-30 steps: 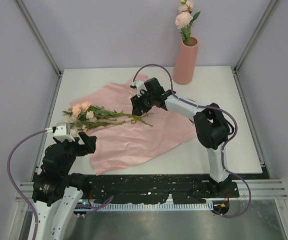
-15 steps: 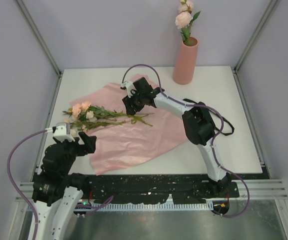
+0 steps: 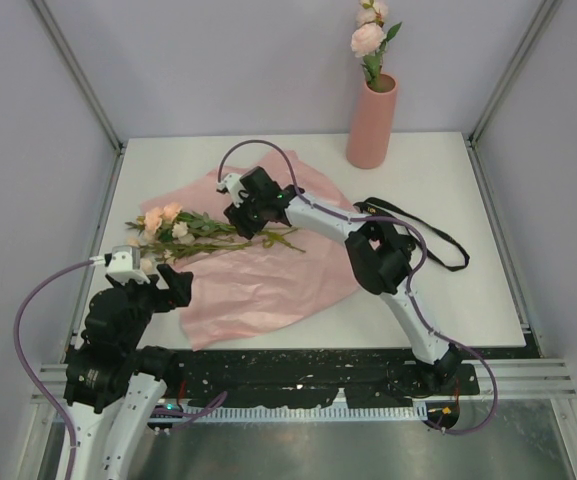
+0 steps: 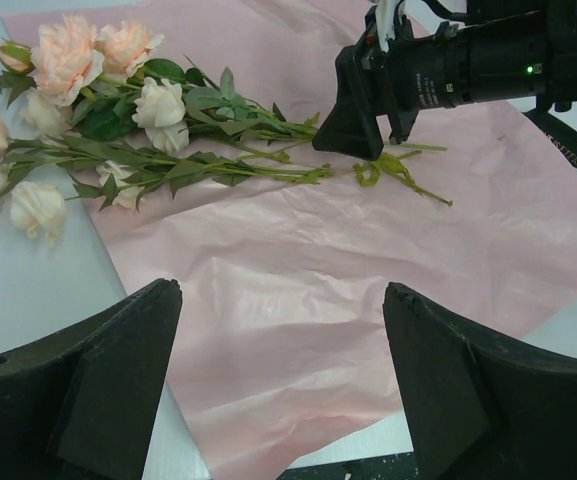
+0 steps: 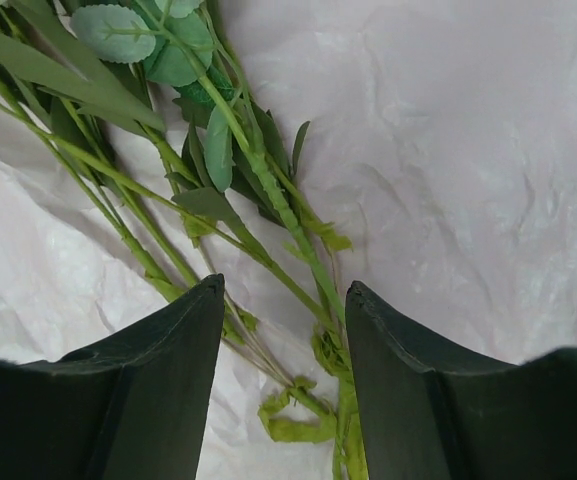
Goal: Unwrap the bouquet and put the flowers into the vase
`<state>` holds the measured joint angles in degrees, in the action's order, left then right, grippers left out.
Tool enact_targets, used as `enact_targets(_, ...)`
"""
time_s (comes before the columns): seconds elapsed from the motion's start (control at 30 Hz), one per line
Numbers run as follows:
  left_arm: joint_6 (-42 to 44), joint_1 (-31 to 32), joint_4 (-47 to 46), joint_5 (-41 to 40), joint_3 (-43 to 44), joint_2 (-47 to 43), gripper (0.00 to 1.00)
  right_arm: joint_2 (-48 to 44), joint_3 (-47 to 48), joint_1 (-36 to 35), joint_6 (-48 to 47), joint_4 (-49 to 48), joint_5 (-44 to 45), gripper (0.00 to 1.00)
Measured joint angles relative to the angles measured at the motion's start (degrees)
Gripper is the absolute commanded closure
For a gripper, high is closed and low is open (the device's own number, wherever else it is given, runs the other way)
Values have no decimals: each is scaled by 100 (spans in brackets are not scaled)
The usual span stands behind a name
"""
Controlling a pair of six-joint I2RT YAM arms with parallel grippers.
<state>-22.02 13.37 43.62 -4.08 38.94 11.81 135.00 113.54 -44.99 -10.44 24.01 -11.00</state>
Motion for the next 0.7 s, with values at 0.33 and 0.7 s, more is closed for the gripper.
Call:
enact_targets(0.33, 0, 0, 2, -2, 0, -22, 13, 304, 175, -68, -142, 184, 393, 48)
enact_targets(0.7, 0, 0, 0, -7, 0, -22, 14, 304, 240, -184, -492, 201, 645, 52)
